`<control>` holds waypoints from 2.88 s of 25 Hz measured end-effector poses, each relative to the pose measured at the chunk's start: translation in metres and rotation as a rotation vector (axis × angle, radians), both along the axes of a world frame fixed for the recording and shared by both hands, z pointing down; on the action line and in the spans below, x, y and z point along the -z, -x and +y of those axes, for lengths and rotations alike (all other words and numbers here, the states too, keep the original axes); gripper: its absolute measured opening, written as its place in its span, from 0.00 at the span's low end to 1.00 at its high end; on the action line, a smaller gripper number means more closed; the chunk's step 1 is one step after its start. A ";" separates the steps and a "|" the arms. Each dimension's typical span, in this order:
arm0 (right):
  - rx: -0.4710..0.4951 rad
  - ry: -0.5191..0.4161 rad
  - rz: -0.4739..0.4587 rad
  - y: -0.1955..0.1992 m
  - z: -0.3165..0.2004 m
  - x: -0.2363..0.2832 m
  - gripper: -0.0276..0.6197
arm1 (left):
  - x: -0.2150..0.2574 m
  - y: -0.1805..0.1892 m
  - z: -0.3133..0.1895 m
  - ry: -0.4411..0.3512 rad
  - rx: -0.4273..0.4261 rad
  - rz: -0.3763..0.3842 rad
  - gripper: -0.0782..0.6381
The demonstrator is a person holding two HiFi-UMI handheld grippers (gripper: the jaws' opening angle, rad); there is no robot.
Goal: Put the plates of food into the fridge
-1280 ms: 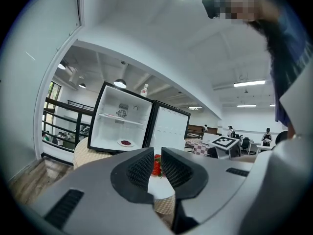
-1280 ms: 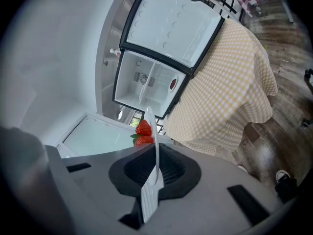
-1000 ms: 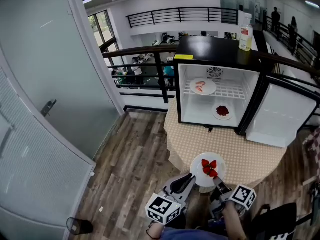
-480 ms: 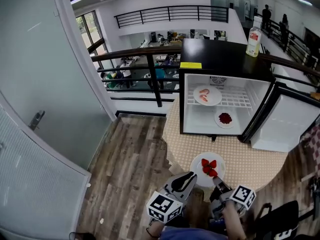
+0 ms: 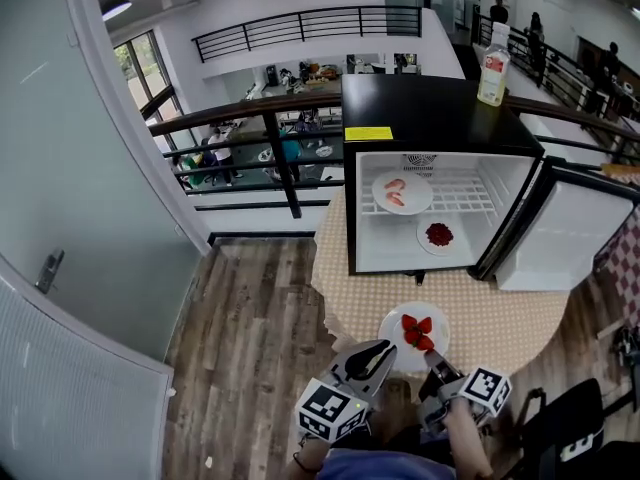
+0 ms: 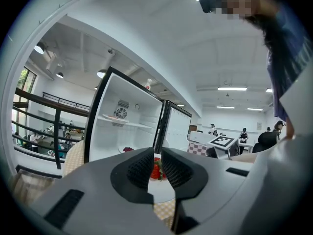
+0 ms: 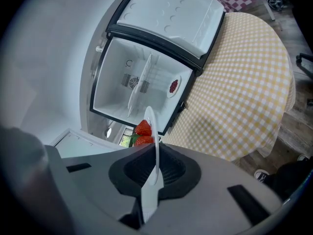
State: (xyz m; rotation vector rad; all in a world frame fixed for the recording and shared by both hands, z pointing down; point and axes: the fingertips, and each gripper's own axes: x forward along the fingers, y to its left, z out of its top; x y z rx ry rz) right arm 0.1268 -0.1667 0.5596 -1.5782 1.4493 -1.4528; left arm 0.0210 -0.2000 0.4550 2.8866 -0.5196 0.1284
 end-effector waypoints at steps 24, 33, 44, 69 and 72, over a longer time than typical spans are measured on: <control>0.048 0.035 0.021 -0.071 -0.093 -0.001 0.08 | -0.010 -0.048 -0.069 0.027 0.076 -0.011 0.17; 0.107 0.060 -0.027 -0.092 -0.164 -0.021 0.08 | -0.021 -0.071 -0.088 0.032 0.108 -0.069 0.17; 0.124 0.134 -0.063 -0.095 -0.247 -0.070 0.08 | -0.027 -0.071 -0.100 0.038 0.156 -0.114 0.17; 0.115 0.176 0.090 -0.101 -0.339 -0.090 0.08 | -0.032 -0.049 -0.102 0.056 0.244 -0.129 0.17; 0.131 0.168 0.133 -0.103 -0.343 -0.090 0.08 | -0.032 -0.046 -0.100 0.056 0.249 -0.132 0.17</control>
